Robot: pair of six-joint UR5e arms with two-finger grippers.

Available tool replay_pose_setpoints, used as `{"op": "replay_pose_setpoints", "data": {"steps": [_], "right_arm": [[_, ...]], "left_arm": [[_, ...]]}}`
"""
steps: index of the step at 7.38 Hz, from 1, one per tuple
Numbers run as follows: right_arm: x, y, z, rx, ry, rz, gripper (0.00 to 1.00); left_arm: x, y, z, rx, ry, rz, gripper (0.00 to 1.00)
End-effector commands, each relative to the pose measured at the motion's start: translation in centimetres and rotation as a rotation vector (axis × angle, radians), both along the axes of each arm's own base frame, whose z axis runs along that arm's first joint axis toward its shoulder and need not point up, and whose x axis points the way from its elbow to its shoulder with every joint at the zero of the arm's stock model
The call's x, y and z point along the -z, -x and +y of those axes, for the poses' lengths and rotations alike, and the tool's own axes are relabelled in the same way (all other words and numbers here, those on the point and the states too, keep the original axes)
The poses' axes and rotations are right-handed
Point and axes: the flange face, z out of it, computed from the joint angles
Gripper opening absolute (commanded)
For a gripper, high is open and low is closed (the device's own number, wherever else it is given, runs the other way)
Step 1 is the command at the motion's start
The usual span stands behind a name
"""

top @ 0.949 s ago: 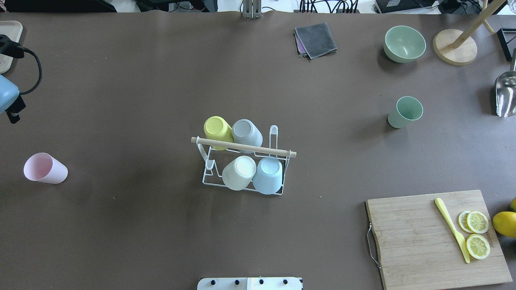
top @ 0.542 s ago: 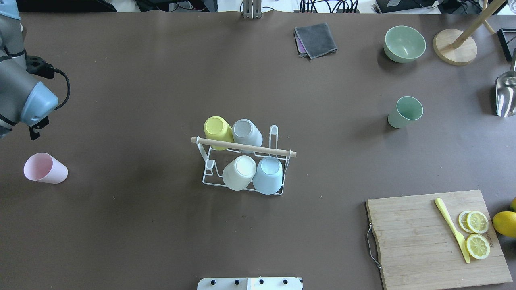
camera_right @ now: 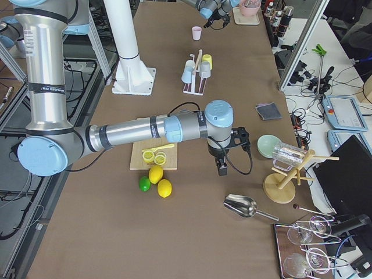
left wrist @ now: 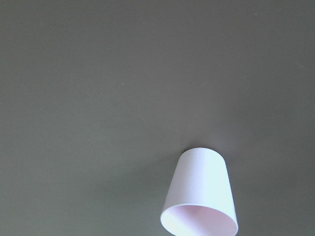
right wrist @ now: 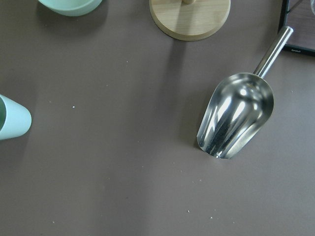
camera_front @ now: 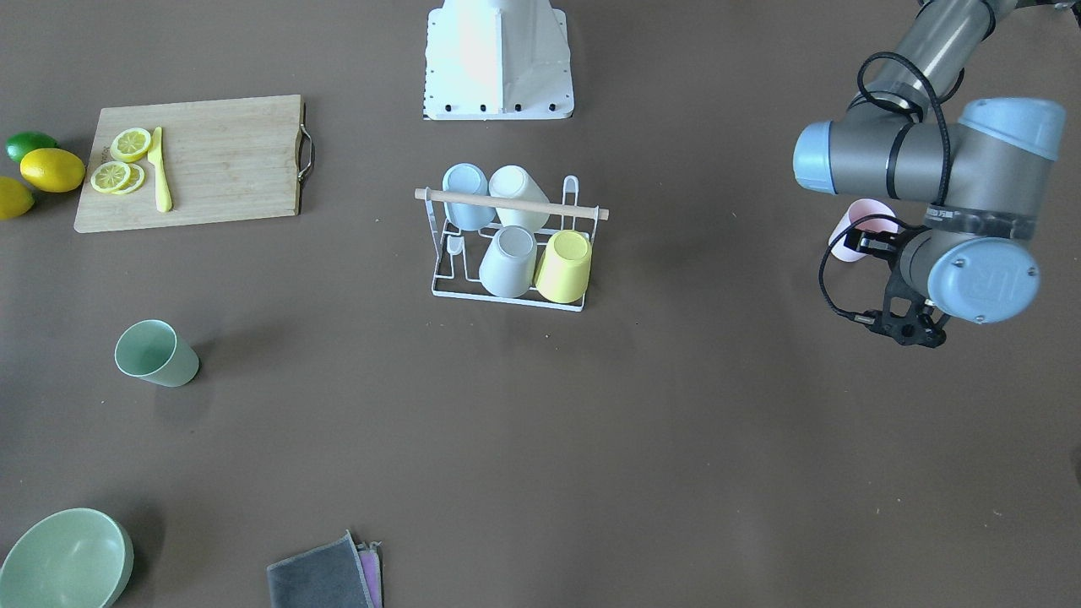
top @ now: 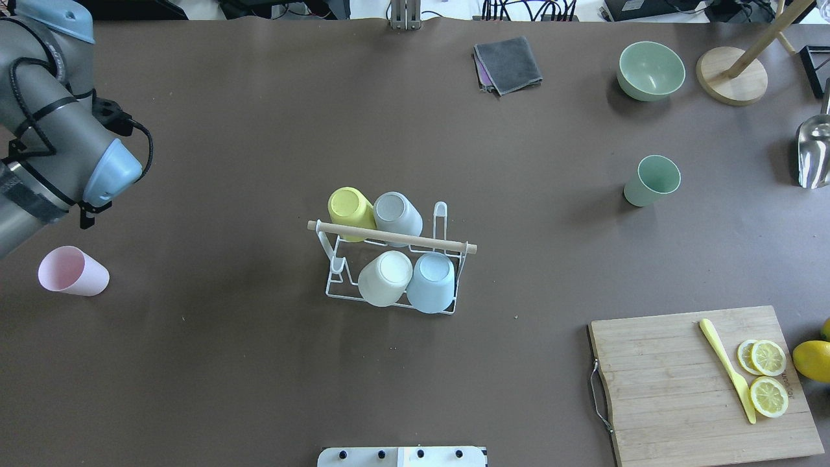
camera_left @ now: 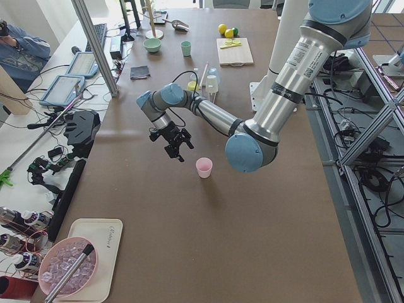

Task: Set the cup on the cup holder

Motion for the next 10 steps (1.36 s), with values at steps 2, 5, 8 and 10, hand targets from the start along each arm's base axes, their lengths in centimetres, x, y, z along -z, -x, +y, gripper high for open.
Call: {"op": "replay_pose_setpoints", "data": {"steps": [2,5,8,10], "right_arm": [[3.5,8.2,-3.2,0.049,0.041,-0.027,1.0],[8.3,13.5,-5.6,0.027,0.089,-0.072,1.0],[11.0,19.2,-9.0,0.088,0.098,-0.073,1.0],[14.0,23.5,-12.0,0.127,0.098,-0.071,1.0]], "left_arm": [[-1.0,-5.4,1.0,-0.164,-0.021,-0.041,0.99],[-1.7,-6.7,0.3,-0.207,-0.028,-0.104,0.99],[-4.0,-7.1,0.6,-0.23,0.011,-0.11,0.99],[-5.0,-7.6,0.8,-0.281,0.035,-0.068,0.99]]}}
